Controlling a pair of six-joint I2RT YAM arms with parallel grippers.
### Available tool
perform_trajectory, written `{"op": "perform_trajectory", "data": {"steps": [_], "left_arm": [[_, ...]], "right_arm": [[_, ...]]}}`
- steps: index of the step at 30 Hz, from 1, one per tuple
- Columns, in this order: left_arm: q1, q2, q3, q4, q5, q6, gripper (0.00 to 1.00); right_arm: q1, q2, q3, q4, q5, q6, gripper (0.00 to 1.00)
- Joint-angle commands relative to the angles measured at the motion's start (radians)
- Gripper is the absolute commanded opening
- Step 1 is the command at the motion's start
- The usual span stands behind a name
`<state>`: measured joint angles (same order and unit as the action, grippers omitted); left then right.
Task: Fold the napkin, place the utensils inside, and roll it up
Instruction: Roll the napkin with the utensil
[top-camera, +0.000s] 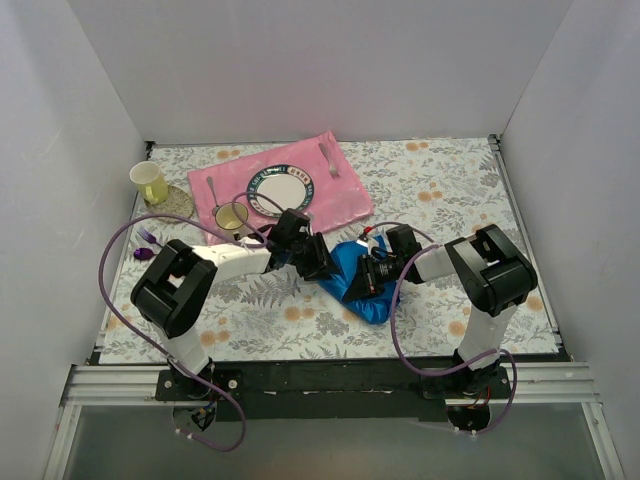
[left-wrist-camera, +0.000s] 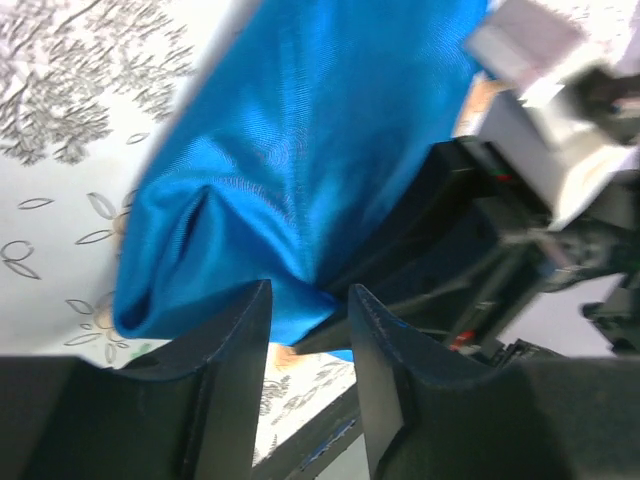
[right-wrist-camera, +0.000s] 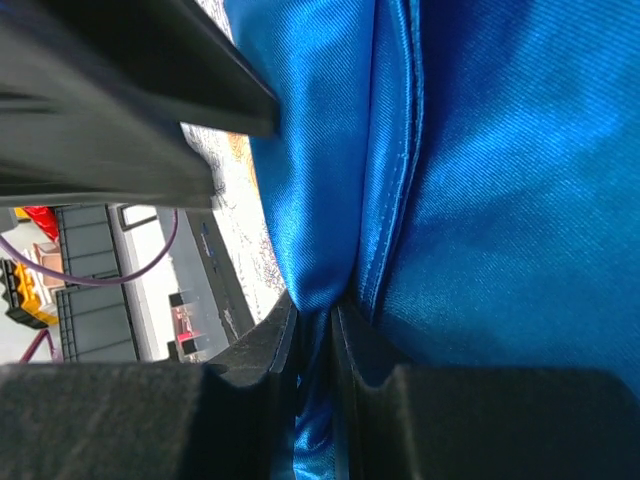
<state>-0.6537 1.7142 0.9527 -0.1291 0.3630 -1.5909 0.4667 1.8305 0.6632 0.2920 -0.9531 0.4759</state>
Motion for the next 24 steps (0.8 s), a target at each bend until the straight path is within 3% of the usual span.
{"op": "perform_trajectory", "data": {"steps": [1, 8, 16, 20, 24], "left_arm": [[-0.006, 0.016, -0.066, 0.066, 0.022, -0.026, 0.33], [-0.006, 0.044, -0.149, 0.105, -0.021, -0.004, 0.29], [0.005, 0.081, -0.147, 0.091, -0.026, 0.008, 0.27], [0.006, 0.082, -0.138, 0.076, -0.022, 0.011, 0.27], [0.006, 0.085, -0.126, 0.062, -0.021, 0.012, 0.27]], "right_arm": [[-0.005, 0.007, -0.010, -0.004, 0.019, 0.004, 0.07], [0.000, -0.095, 0.082, -0.224, 0.132, -0.121, 0.15], [0.065, -0.278, 0.251, -0.589, 0.378, -0.319, 0.40], [0.218, -0.385, 0.318, -0.730, 0.708, -0.382, 0.49], [0.392, -0.424, 0.325, -0.745, 0.986, -0.392, 0.57]]}}
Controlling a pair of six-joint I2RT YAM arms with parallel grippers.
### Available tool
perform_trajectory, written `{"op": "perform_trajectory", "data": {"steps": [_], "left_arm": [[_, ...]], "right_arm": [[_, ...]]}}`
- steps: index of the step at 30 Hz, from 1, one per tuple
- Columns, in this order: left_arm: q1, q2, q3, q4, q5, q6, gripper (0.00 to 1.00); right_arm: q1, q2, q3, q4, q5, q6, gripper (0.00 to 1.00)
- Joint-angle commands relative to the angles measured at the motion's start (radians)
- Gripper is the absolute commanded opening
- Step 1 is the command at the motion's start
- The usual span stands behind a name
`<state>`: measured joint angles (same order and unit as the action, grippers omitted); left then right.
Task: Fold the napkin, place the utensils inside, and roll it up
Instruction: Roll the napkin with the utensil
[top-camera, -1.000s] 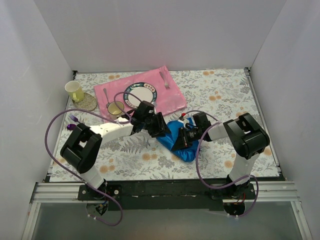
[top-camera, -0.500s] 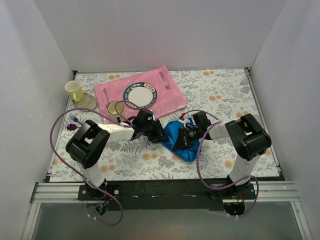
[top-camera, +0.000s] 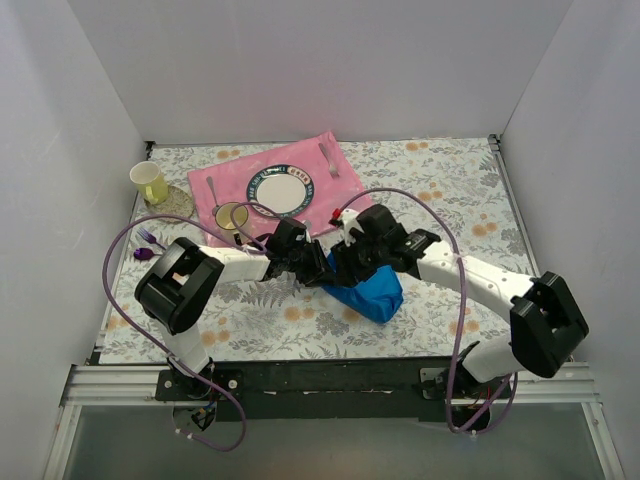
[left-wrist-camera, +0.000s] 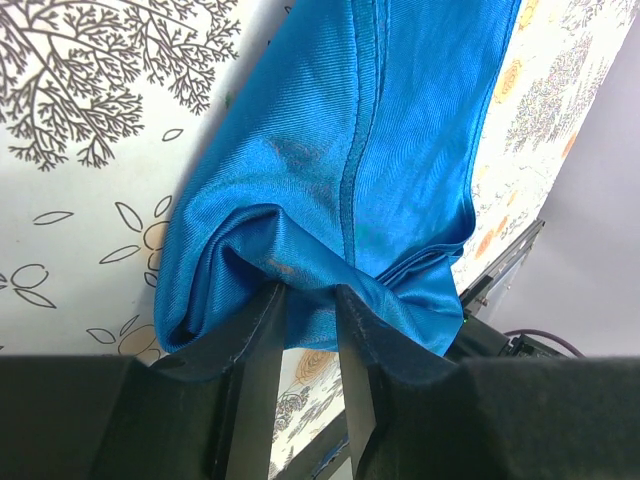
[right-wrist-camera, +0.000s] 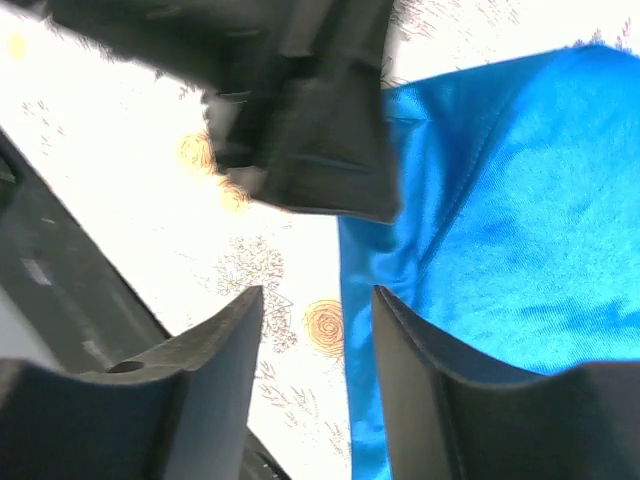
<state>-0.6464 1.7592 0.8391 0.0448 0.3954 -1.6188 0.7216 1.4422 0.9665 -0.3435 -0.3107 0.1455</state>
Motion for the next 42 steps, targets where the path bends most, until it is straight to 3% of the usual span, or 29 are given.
{"op": "perform_trajectory", "data": {"steps": [1, 5, 11, 17, 21, 25, 29, 33, 35, 42], "left_arm": [[-0.001, 0.042, -0.009, -0.117, -0.052, 0.040, 0.27], [0.001, 0.048, -0.002, -0.125, -0.047, 0.037, 0.27], [0.007, 0.043, -0.005, -0.134, -0.043, 0.036, 0.26], [0.013, 0.039, -0.003, -0.140, -0.033, 0.033, 0.26], [0.017, 0.034, -0.006, -0.143, -0.032, 0.036, 0.27], [0.031, 0.031, -0.008, -0.148, -0.026, 0.040, 0.27], [0.047, 0.016, 0.008, -0.161, -0.024, 0.062, 0.29], [0.062, -0.030, 0.057, -0.247, -0.075, 0.117, 0.41], [0.076, -0.075, 0.081, -0.282, -0.111, 0.140, 0.52], [0.103, -0.210, 0.199, -0.489, -0.262, 0.172, 0.67]], "right_arm": [[0.165, -0.032, 0.018, -0.112, 0.384, -0.061, 0.58], [0.303, 0.016, -0.005, -0.103, 0.608, -0.064, 0.61], [0.397, 0.096, -0.035, -0.071, 0.741, -0.083, 0.64], [0.401, 0.152, -0.071, -0.048, 0.768, -0.089, 0.66], [0.383, 0.162, -0.104, -0.031, 0.749, -0.064, 0.61], [0.337, 0.162, -0.137, 0.009, 0.665, -0.060, 0.53], [0.303, 0.167, -0.150, 0.049, 0.558, -0.060, 0.37], [0.279, 0.185, -0.150, 0.118, 0.406, -0.035, 0.24], [0.268, 0.211, -0.138, 0.144, 0.319, 0.001, 0.20], [0.158, 0.262, -0.170, 0.334, 0.030, 0.152, 0.16]]}}
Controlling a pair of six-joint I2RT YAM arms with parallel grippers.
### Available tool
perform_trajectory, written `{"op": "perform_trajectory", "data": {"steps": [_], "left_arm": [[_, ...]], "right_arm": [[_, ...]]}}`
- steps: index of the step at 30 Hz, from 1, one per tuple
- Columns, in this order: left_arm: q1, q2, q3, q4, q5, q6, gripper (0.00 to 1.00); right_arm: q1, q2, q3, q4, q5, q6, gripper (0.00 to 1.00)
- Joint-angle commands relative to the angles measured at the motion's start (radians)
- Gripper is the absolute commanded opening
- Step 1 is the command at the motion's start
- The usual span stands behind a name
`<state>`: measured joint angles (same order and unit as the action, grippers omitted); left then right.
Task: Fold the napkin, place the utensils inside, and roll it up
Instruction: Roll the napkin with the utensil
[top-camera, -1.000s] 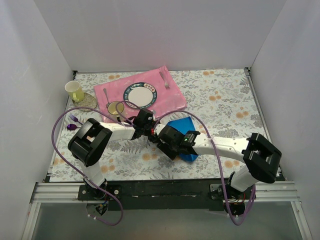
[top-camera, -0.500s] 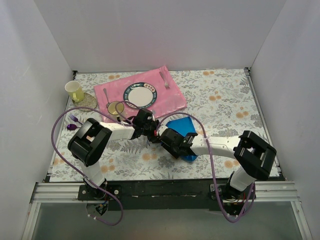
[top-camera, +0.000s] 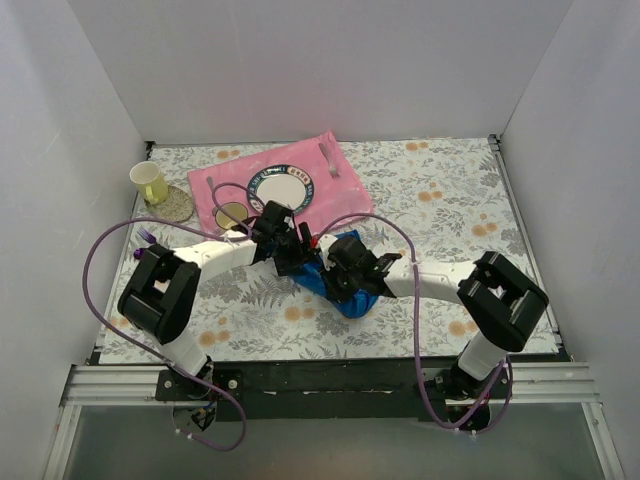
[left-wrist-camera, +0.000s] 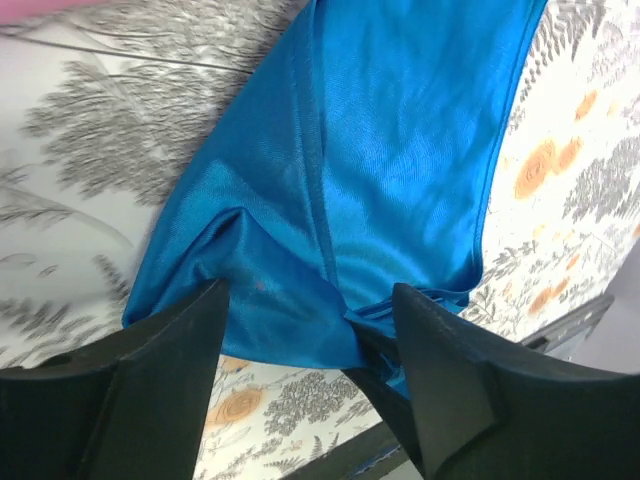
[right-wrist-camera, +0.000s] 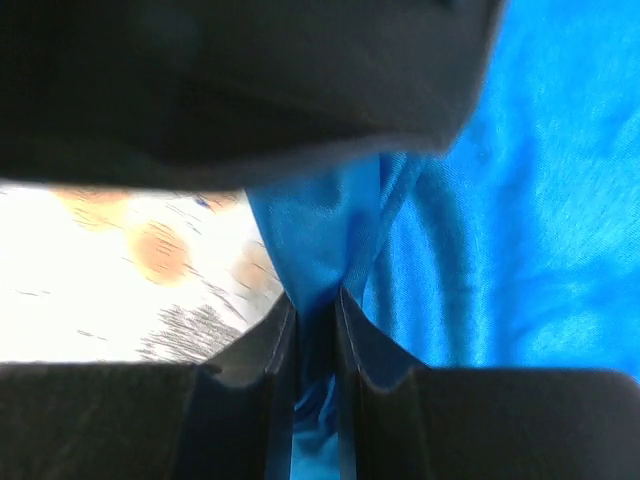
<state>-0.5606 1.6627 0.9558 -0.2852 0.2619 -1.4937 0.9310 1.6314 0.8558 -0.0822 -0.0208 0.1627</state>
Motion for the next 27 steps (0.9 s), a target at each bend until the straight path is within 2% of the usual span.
{"op": "perform_trajectory", "data": {"steps": [1, 2, 5, 10, 13, 15, 18, 22, 27], "left_arm": [[0.018, -0.124, 0.092, -0.178, -0.138, 0.047, 0.75], [0.021, -0.138, 0.100, -0.195, -0.153, 0.040, 0.84], [0.025, -0.159, 0.112, -0.256, -0.167, 0.007, 0.89], [0.024, -0.195, 0.113, -0.307, -0.162, -0.063, 0.87], [0.024, -0.178, 0.086, -0.321, -0.100, -0.134, 0.83], [0.018, -0.152, 0.069, -0.339, -0.072, -0.171, 0.81], [0.002, -0.106, 0.054, -0.341, -0.081, -0.224, 0.77], [-0.039, -0.043, 0.080, -0.315, -0.105, -0.240, 0.77], [-0.071, 0.025, 0.106, -0.293, -0.112, -0.253, 0.77]], "right_arm": [[-0.076, 0.077, -0.061, 0.082, -0.310, 0.152, 0.16], [-0.089, 0.082, -0.061, 0.126, -0.335, 0.164, 0.16], [-0.136, 0.119, -0.060, 0.185, -0.445, 0.227, 0.16], [-0.208, 0.202, -0.066, 0.272, -0.605, 0.342, 0.15], [-0.242, 0.225, -0.098, 0.349, -0.659, 0.408, 0.15], [-0.254, 0.223, -0.135, 0.412, -0.682, 0.507, 0.15], [-0.264, 0.225, -0.205, 0.591, -0.715, 0.668, 0.16], [-0.264, 0.257, -0.290, 0.916, -0.760, 0.872, 0.15], [-0.265, 0.242, -0.322, 0.940, -0.734, 0.902, 0.14]]}}
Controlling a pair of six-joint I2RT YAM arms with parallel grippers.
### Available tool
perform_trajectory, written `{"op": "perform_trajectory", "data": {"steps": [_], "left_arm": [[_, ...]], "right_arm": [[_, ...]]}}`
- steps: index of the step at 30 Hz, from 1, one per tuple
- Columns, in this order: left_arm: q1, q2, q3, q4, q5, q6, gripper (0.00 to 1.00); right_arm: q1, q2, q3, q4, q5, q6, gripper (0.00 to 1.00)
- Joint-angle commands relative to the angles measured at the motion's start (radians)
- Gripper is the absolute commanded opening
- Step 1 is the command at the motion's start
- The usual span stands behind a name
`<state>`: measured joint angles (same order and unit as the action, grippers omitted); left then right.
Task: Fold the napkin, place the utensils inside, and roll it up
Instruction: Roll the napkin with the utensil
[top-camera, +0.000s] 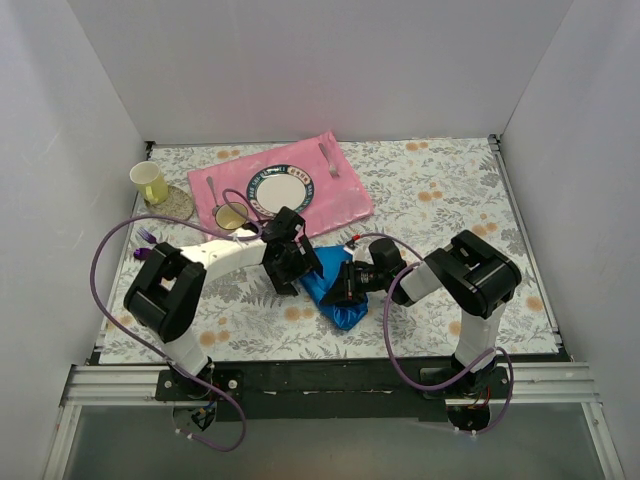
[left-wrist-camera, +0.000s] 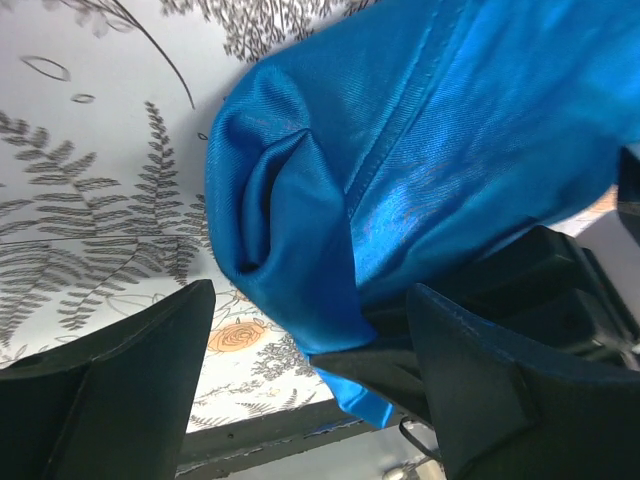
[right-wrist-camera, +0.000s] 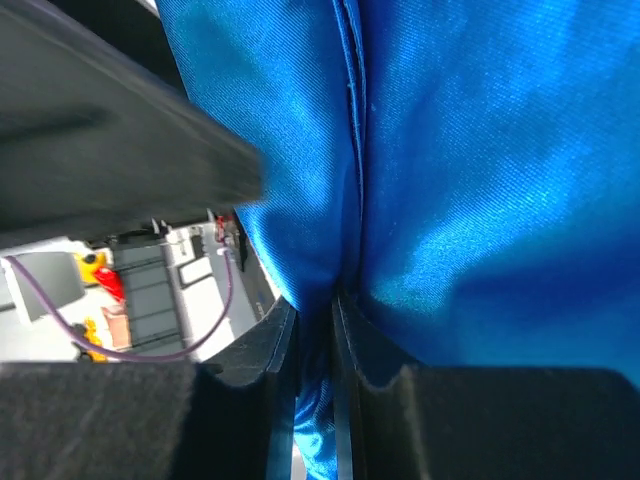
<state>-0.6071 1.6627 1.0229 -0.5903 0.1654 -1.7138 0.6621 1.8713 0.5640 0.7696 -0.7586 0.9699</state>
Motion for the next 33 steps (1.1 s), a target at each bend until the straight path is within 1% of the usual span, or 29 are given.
{"op": "perform_trajectory", "data": {"steps": [1, 2, 4, 5, 6, 8, 9, 11, 12, 13, 15, 16, 17, 18, 19, 20, 21, 22, 23, 24, 26, 28, 29, 30, 33], "left_arm": [[-0.031, 0.029, 0.036, 0.009, -0.018, -0.036, 0.76], [-0.036, 0.037, 0.031, 0.009, -0.033, -0.041, 0.76], [-0.046, 0.048, 0.023, 0.012, -0.052, -0.053, 0.72], [-0.048, 0.054, 0.022, 0.009, -0.059, -0.056, 0.68], [-0.048, 0.071, 0.023, 0.010, -0.075, -0.063, 0.61], [-0.051, 0.084, 0.035, 0.009, -0.111, -0.066, 0.54], [-0.054, 0.097, 0.037, 0.007, -0.137, -0.067, 0.46], [-0.054, 0.115, 0.040, 0.007, -0.153, -0.070, 0.40], [-0.056, 0.123, 0.043, 0.003, -0.152, -0.070, 0.37], [-0.056, 0.135, 0.045, -0.002, -0.164, -0.069, 0.32], [-0.056, 0.147, 0.045, -0.005, -0.185, -0.064, 0.24], [-0.054, 0.161, 0.046, -0.011, -0.193, -0.060, 0.14], [-0.054, 0.170, 0.051, -0.019, -0.198, -0.053, 0.08], [-0.054, 0.180, 0.060, -0.035, -0.195, -0.047, 0.03], [-0.054, 0.186, 0.065, -0.046, -0.185, -0.046, 0.00], [-0.054, 0.196, 0.068, -0.057, -0.178, -0.035, 0.00], [-0.056, 0.200, 0.071, -0.059, -0.169, -0.030, 0.00], [-0.054, 0.201, 0.071, -0.060, -0.167, -0.024, 0.00], [-0.054, 0.200, 0.072, -0.062, -0.167, -0.012, 0.00], [-0.054, 0.200, 0.075, -0.062, -0.138, -0.006, 0.00], [-0.054, 0.209, 0.094, -0.078, -0.126, 0.006, 0.00], [-0.054, 0.218, 0.118, -0.092, -0.106, 0.011, 0.00], [-0.054, 0.224, 0.123, -0.101, -0.084, 0.013, 0.00], [-0.054, 0.233, 0.128, -0.103, -0.070, 0.017, 0.00], [-0.052, 0.244, 0.132, -0.103, -0.032, 0.022, 0.00]], "right_arm": [[0.004, -0.004, -0.027, 0.079, 0.016, 0.090, 0.14], [0.002, -0.011, -0.027, 0.051, 0.022, 0.082, 0.15], [0.004, -0.027, -0.023, 0.031, 0.041, 0.063, 0.15], [0.005, -0.034, -0.019, 0.016, 0.047, 0.056, 0.16], [0.004, -0.041, -0.016, -0.005, 0.054, 0.049, 0.16], [0.005, -0.049, -0.009, -0.042, 0.077, 0.021, 0.18], [0.004, -0.057, -0.004, -0.077, 0.082, 0.007, 0.19], [0.005, -0.064, 0.016, -0.121, 0.099, -0.041, 0.20], [0.008, -0.076, 0.025, -0.191, 0.114, -0.068, 0.21], [0.010, -0.081, 0.054, -0.225, 0.123, -0.094, 0.22], [0.020, -0.106, 0.089, -0.317, 0.154, -0.207, 0.26], [0.028, -0.118, 0.112, -0.446, 0.178, -0.267, 0.28], [0.040, -0.130, 0.181, -0.520, 0.209, -0.327, 0.35], [0.069, -0.164, 0.209, -0.580, 0.279, -0.455, 0.38], [0.088, -0.181, 0.239, -0.713, 0.324, -0.508, 0.45], [0.105, -0.205, 0.276, -0.752, 0.368, -0.555, 0.48], [0.144, -0.259, 0.286, -0.797, 0.460, -0.639, 0.51], [0.163, -0.285, 0.296, -0.831, 0.508, -0.666, 0.56], [0.177, -0.308, 0.304, -0.887, 0.543, -0.698, 0.58], [0.204, -0.339, 0.329, -0.917, 0.612, -0.735, 0.59], [0.235, -0.368, 0.346, -0.986, 0.677, -0.769, 0.62], [0.300, -0.382, 0.364, -1.004, 0.806, -0.801, 0.64], [0.354, -0.388, 0.367, -1.012, 0.849, -0.807, 0.65], [0.382, -0.389, 0.370, -1.012, 0.940, -0.815, 0.66], [0.473, -0.364, 0.390, -1.023, 1.088, -0.829, 0.68]]}}
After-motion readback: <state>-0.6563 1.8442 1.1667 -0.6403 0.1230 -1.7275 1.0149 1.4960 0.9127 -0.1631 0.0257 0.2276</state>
